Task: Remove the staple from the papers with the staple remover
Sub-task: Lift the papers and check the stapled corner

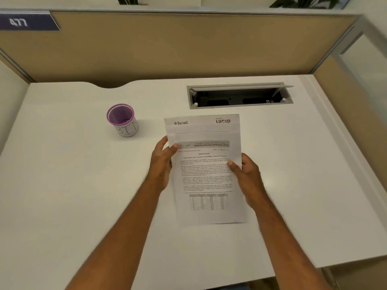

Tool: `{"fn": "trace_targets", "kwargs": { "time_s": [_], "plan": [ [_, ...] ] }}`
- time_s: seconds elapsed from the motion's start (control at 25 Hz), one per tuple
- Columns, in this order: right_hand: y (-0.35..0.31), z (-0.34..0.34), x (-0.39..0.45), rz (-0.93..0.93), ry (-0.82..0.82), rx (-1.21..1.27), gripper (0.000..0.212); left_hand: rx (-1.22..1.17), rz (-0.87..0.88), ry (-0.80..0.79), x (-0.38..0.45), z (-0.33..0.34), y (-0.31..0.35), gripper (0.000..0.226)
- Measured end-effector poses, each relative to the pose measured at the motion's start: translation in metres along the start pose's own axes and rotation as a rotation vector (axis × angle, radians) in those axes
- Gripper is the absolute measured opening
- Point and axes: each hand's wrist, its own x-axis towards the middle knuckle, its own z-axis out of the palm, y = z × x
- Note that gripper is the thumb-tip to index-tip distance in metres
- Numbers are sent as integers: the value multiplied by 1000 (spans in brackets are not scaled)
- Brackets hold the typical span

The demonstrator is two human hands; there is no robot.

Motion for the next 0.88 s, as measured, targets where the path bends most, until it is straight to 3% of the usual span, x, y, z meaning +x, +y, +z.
{"fn": "trace_targets", "kwargs": {
  "time_s": [0.08, 0.12, 0.28, 0.44, 0.72, 0.88],
  "plan": [
    [-22, 2, 2, -58, 19, 45, 18, 105, 125, -45, 0, 12, 32, 26],
    [-32, 3, 2, -81, 29, 64, 19, 148, 190, -45, -4, 20, 46, 21],
    [-67, 7, 3, -196, 69, 127, 24, 215, 457, -65, -25, 44, 90, 21],
    [-81, 6, -4, -276, 101, 171, 27, 193, 607, -111, -43, 44, 102, 21],
    [-56, 18, -9, -161, 129, 125, 34, 278, 505, -113, -53, 32, 72, 34],
    [-58, 22, -9, -153, 147, 173, 33, 267, 463, -103, -52, 32, 68, 23]
  ]
}}
